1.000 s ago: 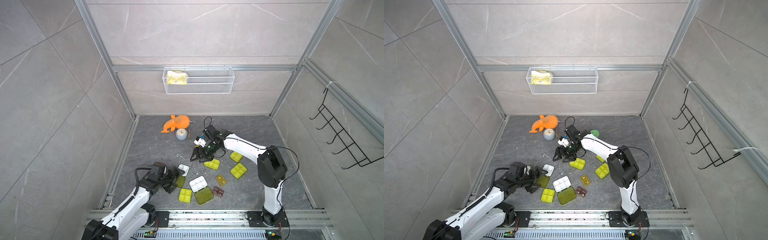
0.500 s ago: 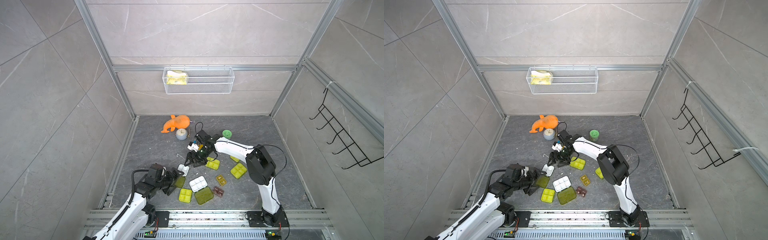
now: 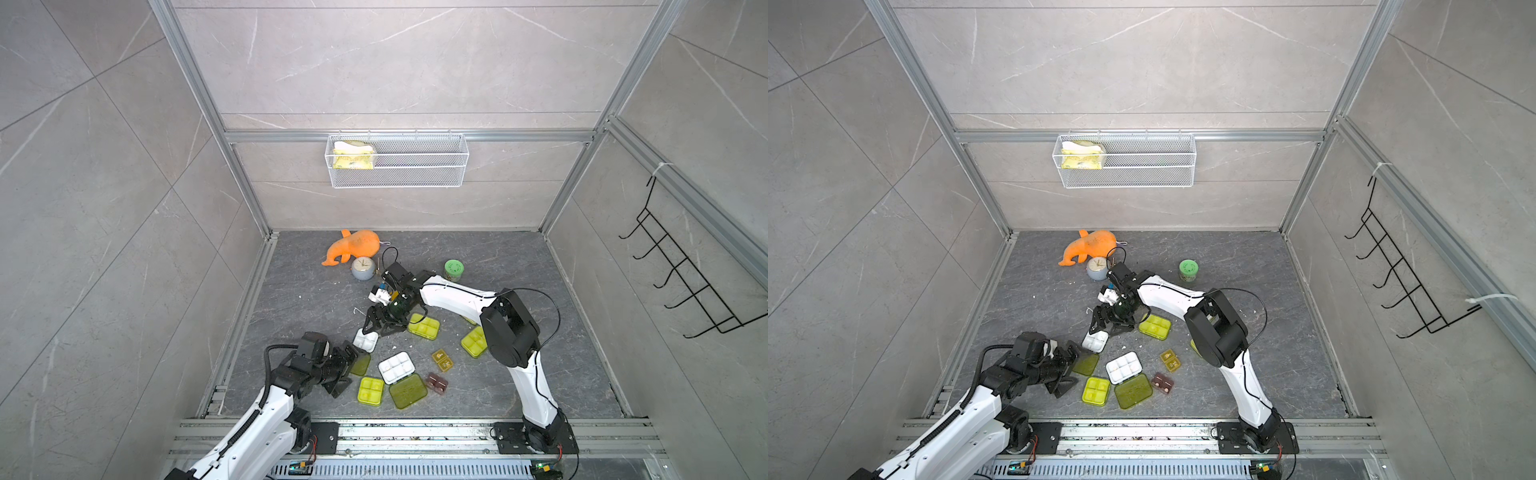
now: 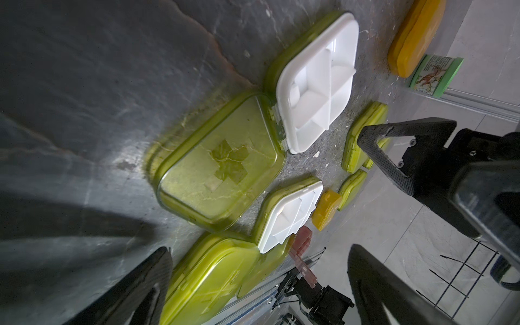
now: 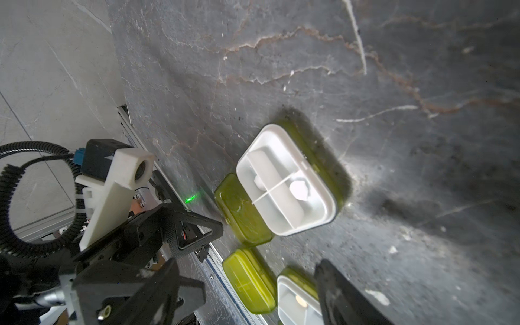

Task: Close pillboxes
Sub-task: Close the lid on the pillbox.

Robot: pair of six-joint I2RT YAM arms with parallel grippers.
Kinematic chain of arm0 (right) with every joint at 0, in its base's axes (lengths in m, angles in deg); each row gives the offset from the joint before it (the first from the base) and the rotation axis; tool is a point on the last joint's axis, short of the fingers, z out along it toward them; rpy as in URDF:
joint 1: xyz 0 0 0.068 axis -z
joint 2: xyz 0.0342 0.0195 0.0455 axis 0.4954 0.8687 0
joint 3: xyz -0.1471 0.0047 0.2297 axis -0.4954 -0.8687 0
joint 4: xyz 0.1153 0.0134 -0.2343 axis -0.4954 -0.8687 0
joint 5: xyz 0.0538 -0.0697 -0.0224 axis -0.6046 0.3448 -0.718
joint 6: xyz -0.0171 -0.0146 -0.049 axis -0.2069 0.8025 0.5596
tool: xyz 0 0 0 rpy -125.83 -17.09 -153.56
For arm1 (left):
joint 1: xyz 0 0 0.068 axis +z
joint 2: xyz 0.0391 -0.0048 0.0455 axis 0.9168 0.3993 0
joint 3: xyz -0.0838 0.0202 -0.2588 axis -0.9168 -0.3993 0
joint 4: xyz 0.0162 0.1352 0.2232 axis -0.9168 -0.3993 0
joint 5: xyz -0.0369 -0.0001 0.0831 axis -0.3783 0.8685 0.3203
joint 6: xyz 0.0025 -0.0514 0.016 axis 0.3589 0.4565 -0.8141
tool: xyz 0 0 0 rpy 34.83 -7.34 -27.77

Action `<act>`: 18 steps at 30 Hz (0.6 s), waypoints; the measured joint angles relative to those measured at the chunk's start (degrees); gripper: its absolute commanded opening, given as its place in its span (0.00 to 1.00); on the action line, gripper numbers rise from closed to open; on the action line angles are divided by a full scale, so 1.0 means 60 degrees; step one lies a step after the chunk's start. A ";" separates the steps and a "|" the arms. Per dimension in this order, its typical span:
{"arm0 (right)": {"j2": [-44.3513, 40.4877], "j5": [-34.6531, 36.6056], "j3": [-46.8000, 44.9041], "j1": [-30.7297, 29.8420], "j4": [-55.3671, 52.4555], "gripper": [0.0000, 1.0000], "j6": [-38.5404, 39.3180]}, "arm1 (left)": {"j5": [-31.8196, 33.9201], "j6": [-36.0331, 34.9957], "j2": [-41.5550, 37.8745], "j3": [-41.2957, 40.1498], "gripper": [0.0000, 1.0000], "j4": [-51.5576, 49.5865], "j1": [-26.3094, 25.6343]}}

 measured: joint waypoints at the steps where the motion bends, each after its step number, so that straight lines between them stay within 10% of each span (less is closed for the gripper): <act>1: 0.0055 0.0000 0.0076 0.0000 -0.0011 0.78 0.0000 | 0.0000 0.0000 0.0051 -0.0007 0.99 0.0044 0.0000; 18: 0.1169 0.0244 0.1494 -0.0007 -0.0393 0.78 0.0011 | -0.0080 -0.0022 0.0969 -0.0087 0.99 0.0878 0.0033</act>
